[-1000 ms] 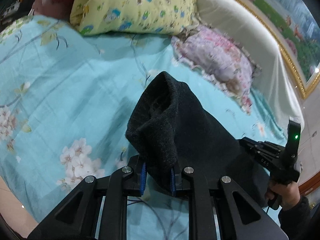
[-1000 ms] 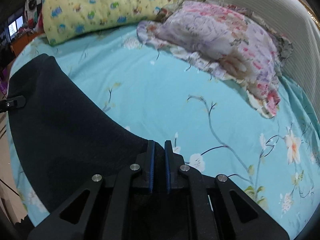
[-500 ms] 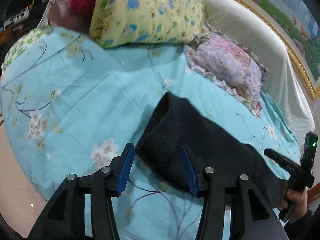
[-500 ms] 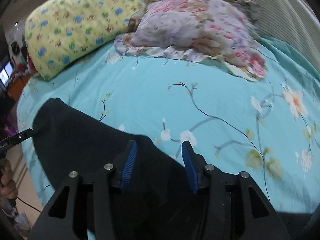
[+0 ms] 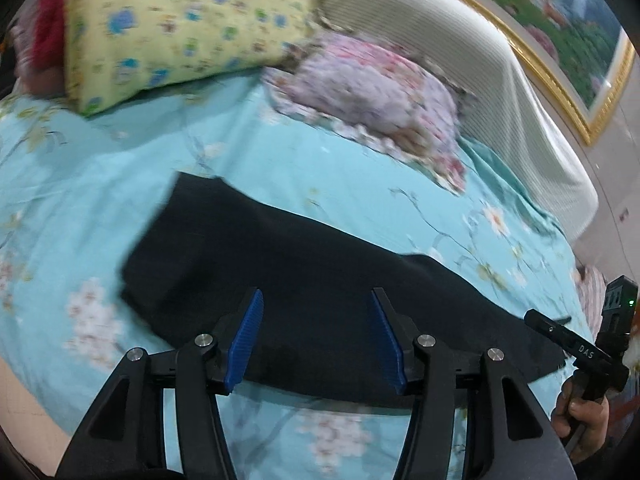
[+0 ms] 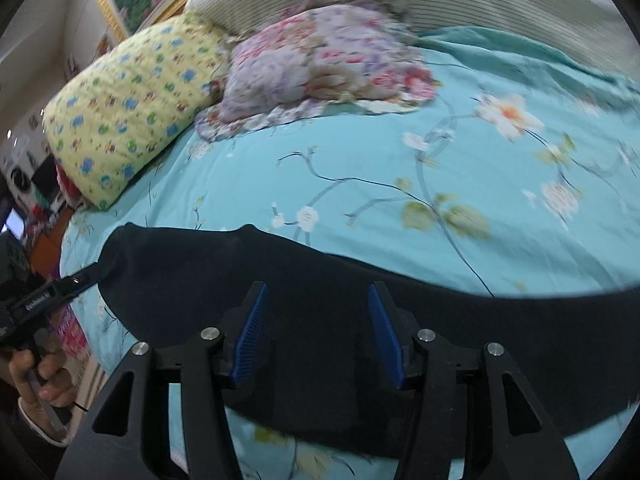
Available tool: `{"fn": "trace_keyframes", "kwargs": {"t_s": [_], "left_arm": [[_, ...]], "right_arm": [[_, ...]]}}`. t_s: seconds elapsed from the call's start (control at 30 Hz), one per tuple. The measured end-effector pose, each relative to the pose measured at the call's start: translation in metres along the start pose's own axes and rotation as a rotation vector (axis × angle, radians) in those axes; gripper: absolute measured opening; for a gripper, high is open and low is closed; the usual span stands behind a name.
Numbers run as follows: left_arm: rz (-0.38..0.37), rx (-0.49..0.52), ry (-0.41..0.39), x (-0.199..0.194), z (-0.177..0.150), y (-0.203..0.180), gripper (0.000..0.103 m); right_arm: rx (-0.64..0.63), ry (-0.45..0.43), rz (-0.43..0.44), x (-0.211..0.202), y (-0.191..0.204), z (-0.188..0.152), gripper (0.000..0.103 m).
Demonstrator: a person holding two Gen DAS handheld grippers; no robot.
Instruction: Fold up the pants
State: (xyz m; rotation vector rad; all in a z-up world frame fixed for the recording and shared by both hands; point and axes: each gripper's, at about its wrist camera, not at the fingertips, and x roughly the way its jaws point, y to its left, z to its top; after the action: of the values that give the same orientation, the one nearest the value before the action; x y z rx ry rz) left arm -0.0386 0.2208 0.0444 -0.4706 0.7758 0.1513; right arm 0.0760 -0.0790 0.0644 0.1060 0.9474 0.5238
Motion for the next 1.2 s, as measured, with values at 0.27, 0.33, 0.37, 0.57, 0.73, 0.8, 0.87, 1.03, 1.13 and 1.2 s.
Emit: {"fn": "trace_keyframes", "kwargs": {"t_s": [0.27,0.33,0.37,0.57,0.73,0.8,0.87,1.03,1.13,1.2], "left_arm": [[-0.067,0.102,0.068,0.025,-0.009,-0.058,0.057],[-0.081,0.130,0.079,0.029,-0.011,-0.073,0.058],[-0.088,0.142,0.083,0.031,-0.012,-0.079,0.059],[-0.124,0.215,0.111,0.040,-0.015,-0.116,0.065],[-0.155,0.277,0.133,0.048,-0.019,-0.147,0.066],[-0.168,0.306,0.138,0.051,-0.020,-0.161,0.066],[-0.183,0.341,0.150,0.055,-0.022,-0.176,0.068],[-0.220,0.415,0.181,0.069,-0.026,-0.213,0.069],[-0.238,0.463,0.204,0.078,-0.029,-0.234,0.069],[-0.243,0.491,0.218,0.085,-0.030,-0.247,0.070]], "right_arm": [[0.101,-0.034,-0.037,-0.043,-0.037,-0.029,0.054],[0.113,-0.041,-0.048,-0.051,-0.044,-0.036,0.054],[0.119,-0.045,-0.057,-0.055,-0.048,-0.040,0.054],[0.188,-0.073,-0.098,-0.082,-0.075,-0.060,0.055],[0.265,-0.105,-0.132,-0.101,-0.101,-0.071,0.060],[0.297,-0.117,-0.147,-0.107,-0.111,-0.075,0.061],[0.332,-0.127,-0.165,-0.114,-0.122,-0.080,0.063],[0.448,-0.167,-0.208,-0.129,-0.155,-0.095,0.068],[0.521,-0.184,-0.222,-0.135,-0.175,-0.103,0.069],[0.559,-0.193,-0.221,-0.136,-0.184,-0.106,0.069]]}}
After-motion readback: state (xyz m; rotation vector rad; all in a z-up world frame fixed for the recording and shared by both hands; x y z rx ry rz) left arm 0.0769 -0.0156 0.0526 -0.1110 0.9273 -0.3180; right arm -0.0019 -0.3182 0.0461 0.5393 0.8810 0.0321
